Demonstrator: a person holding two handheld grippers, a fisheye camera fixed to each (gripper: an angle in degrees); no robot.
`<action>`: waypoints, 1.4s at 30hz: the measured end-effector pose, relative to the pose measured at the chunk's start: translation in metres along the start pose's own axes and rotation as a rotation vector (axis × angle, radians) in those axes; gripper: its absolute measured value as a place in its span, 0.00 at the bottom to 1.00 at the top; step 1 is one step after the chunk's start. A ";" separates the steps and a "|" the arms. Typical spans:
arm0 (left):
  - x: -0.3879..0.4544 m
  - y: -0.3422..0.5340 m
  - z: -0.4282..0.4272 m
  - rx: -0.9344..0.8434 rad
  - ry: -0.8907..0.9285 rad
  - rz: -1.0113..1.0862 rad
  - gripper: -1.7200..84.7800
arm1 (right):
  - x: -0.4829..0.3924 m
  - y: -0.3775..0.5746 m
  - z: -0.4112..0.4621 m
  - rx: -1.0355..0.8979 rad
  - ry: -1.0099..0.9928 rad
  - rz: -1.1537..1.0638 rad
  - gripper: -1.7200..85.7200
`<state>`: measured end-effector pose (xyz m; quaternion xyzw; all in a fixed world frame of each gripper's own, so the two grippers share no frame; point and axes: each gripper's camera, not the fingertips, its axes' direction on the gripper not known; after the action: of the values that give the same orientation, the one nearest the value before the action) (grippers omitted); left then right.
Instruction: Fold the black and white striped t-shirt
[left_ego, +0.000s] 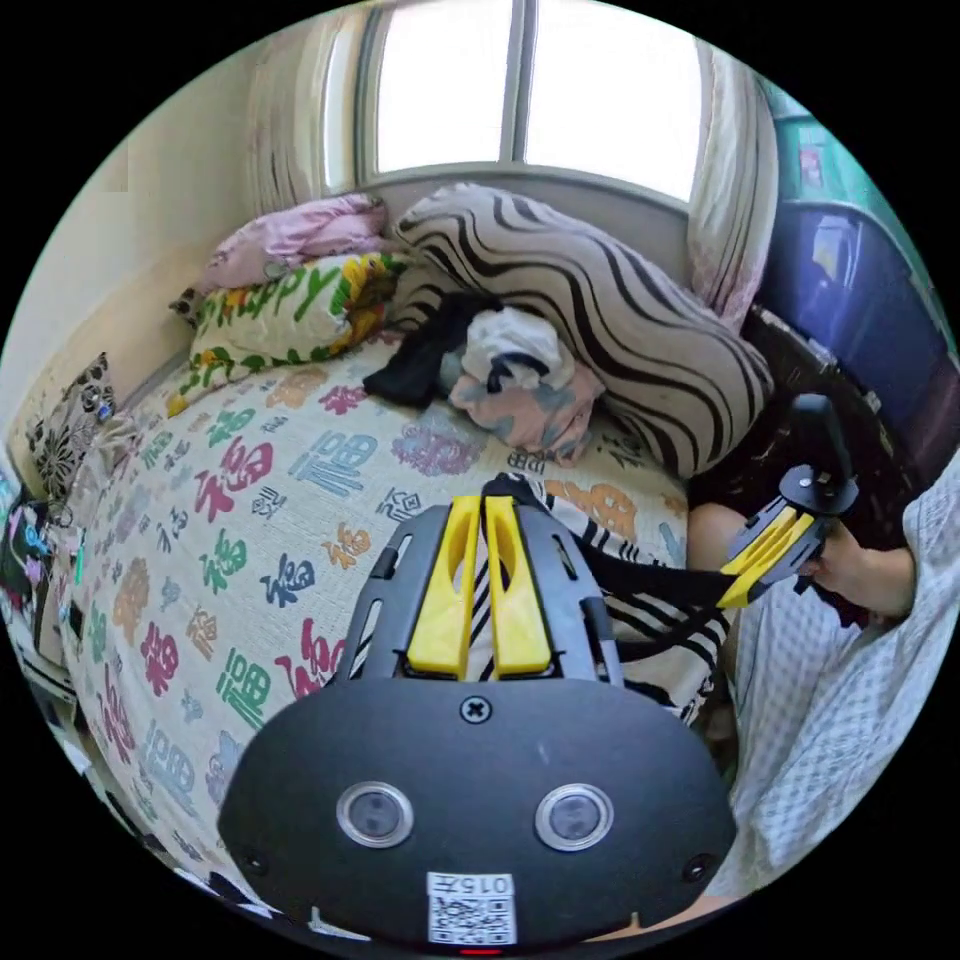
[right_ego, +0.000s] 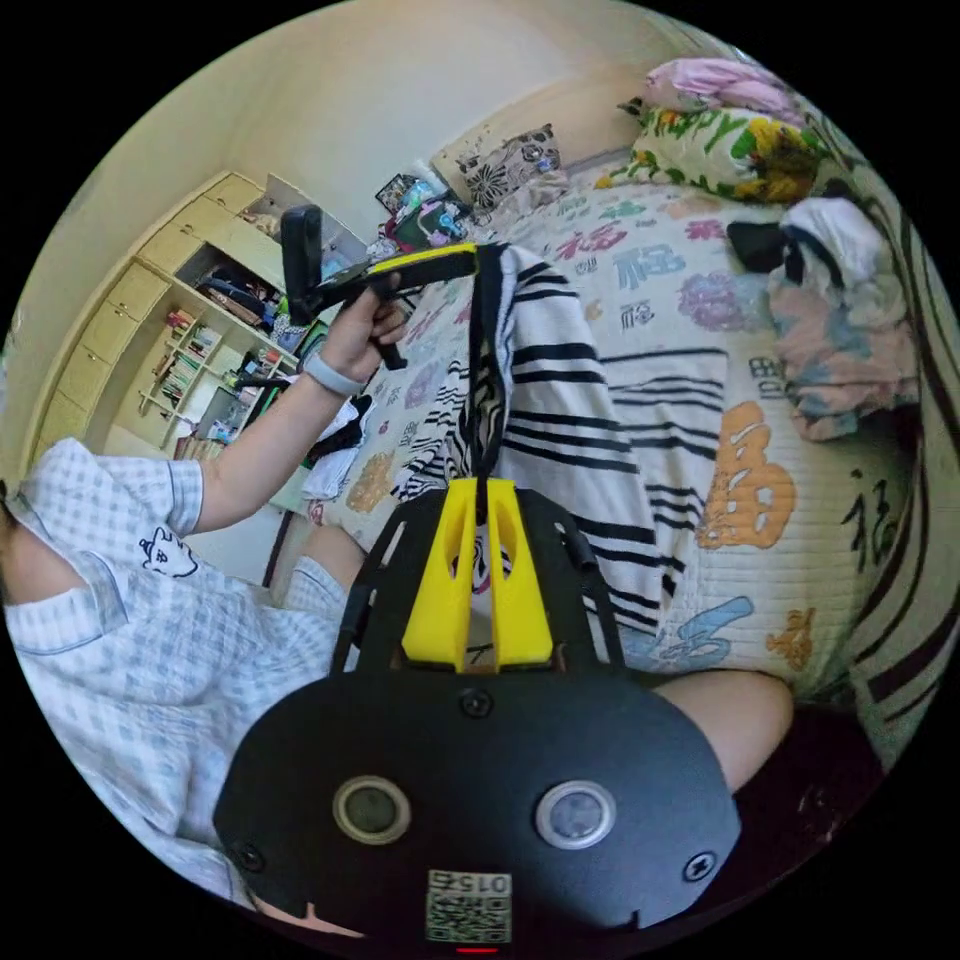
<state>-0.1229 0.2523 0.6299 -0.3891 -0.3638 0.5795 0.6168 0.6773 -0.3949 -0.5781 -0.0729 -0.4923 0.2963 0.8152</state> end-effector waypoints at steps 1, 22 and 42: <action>0.003 0.002 -0.023 0.047 -0.017 -0.017 0.01 | -0.024 0.003 -0.016 0.035 0.059 -0.036 0.03; 0.179 0.043 -0.486 0.891 -0.502 -0.093 0.01 | -0.488 0.074 -0.174 0.587 0.666 -0.747 0.02; -0.143 -0.004 -0.345 0.369 -0.970 -0.268 0.01 | -0.407 -0.177 -0.012 0.460 0.760 -0.696 0.05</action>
<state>0.1799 0.0895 0.4851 0.0880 -0.5455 0.6633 0.5047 0.6218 -0.7626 -0.8212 0.1717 -0.0820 0.0625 0.9797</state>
